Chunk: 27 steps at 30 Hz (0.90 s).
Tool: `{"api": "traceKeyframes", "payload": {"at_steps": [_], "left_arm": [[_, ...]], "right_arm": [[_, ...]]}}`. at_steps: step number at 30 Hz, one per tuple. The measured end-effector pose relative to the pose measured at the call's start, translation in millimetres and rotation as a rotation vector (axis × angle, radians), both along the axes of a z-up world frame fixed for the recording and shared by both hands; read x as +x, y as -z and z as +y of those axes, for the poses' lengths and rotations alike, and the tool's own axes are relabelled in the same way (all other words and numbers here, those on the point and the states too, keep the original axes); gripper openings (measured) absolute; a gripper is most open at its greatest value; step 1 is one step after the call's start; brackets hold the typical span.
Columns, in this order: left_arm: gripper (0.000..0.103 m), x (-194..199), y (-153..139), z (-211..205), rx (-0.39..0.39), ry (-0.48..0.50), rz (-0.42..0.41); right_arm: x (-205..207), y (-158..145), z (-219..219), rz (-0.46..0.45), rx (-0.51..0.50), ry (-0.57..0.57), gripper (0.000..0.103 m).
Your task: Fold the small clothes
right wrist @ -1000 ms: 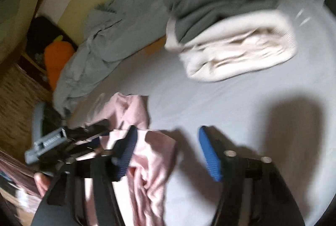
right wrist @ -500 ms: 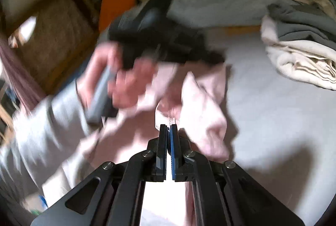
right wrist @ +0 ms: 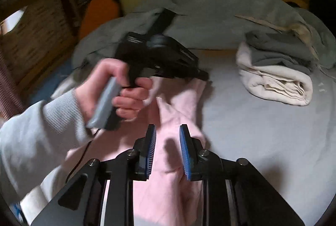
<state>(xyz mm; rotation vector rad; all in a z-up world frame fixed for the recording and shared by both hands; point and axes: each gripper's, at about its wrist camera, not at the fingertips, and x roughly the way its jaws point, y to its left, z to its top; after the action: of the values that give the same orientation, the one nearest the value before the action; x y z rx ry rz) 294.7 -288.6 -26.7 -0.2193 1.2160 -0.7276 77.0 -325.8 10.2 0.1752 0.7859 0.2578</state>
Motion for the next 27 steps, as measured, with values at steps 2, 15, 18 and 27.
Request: {"api": "traceKeyframes", "payload": {"at_steps": [2,15,18,27], "left_arm": [[0.001,4,2,-6,0.022,0.003,0.0],[0.001,9,10,-13,0.083,0.035,-0.017],[0.001,11,12,-7,0.058,-0.001,-0.01],[0.0,13,-14,24,0.099,-0.075,-0.12]], "right_arm": [[9,16,-4,0.075,-0.025,0.001,0.023],[-32,-6,1,-0.031,-0.047,0.008,0.024],[-6,9,14,0.042,-0.129,0.01,0.024],[-26,19,6,0.165,0.046,-0.081,0.009]]}}
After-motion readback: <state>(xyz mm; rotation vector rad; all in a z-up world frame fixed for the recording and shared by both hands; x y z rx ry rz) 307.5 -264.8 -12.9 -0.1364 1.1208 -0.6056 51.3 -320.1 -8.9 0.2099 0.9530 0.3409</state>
